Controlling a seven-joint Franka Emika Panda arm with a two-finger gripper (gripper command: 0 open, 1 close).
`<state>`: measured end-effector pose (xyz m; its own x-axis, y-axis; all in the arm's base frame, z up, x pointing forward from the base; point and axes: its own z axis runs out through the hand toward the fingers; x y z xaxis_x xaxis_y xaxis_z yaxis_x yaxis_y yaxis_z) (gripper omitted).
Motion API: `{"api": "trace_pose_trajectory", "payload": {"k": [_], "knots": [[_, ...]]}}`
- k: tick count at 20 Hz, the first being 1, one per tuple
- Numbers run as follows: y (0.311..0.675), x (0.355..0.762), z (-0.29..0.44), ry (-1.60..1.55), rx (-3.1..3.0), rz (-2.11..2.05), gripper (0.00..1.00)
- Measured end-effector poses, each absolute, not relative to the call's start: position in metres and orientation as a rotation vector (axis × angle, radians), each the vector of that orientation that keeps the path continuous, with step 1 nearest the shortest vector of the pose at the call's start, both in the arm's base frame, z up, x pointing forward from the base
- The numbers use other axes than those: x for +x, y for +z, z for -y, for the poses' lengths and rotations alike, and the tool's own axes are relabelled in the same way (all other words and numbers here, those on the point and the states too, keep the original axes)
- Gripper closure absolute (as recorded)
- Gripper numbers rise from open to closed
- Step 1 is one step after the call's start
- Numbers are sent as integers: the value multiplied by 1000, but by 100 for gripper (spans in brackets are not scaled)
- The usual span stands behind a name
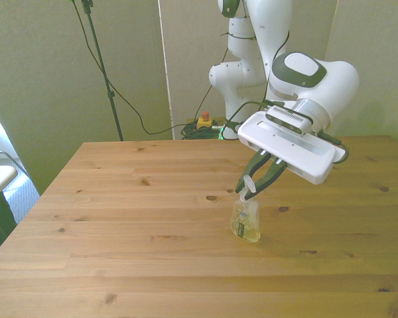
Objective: Stand the sanitizer
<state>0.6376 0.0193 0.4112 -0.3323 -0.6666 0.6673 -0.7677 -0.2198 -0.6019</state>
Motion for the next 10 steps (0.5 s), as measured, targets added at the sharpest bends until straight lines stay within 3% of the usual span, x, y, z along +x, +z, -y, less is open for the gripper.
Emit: {"api": "trace_pose_trajectory", "payload": {"k": [10], "knots": [[407,628,-27,1582,1828,1915,0]]}}
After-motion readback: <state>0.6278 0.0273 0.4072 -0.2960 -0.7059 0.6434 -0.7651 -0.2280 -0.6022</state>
